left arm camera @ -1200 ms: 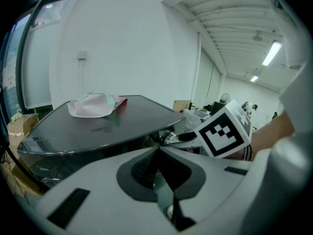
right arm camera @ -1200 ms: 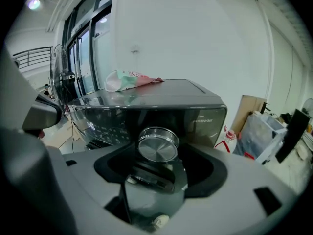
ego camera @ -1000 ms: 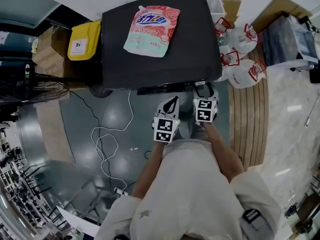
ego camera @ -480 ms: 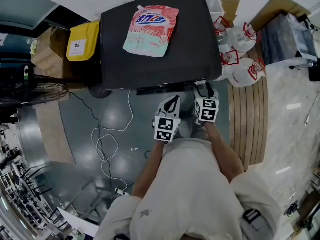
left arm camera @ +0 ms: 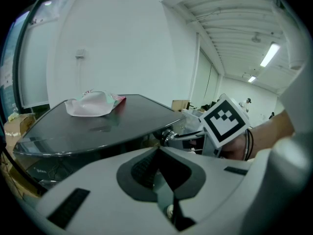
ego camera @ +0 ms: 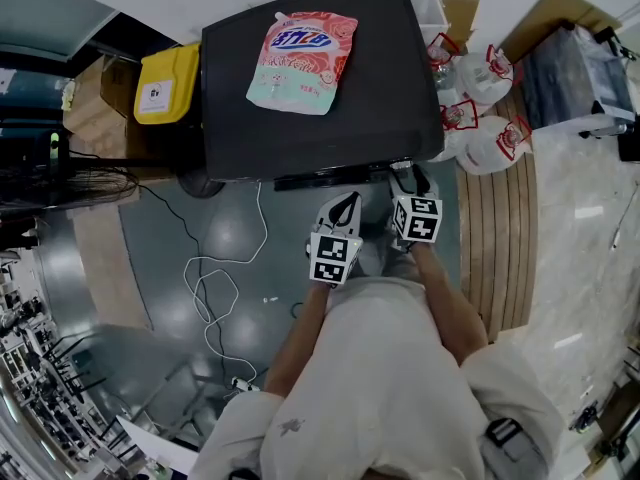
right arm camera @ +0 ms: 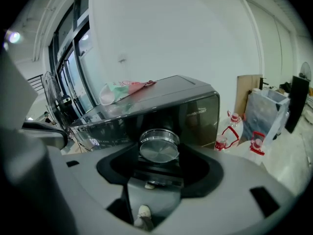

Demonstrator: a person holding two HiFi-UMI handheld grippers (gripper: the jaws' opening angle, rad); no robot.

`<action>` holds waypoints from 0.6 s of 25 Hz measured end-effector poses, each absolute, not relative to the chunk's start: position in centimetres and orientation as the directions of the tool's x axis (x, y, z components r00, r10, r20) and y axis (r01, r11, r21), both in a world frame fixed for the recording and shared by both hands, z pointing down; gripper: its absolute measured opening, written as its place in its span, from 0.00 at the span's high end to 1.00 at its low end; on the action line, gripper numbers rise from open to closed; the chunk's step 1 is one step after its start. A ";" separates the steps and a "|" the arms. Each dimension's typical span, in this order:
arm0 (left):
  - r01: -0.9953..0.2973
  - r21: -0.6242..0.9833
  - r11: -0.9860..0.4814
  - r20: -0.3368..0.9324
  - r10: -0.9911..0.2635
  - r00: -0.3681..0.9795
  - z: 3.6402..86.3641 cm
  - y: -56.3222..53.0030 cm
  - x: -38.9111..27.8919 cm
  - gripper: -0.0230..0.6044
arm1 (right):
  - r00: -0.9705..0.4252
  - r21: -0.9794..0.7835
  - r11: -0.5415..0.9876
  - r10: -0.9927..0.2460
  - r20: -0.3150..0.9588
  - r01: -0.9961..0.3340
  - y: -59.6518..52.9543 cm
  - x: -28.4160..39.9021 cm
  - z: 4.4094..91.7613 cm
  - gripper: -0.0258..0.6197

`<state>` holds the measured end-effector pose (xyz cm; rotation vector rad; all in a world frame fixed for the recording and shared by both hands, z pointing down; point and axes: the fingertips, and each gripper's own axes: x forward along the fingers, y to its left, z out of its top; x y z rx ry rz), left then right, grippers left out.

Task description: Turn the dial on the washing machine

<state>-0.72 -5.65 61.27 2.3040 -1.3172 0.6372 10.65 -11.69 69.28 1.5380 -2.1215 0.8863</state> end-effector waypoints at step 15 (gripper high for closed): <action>-0.868 0.122 -0.482 0.570 -0.682 0.458 61.5 -5.7 -0.4 0.94 | -0.403 -0.418 0.163 -0.702 0.587 -0.893 -11.8 10.7 69.3 0.55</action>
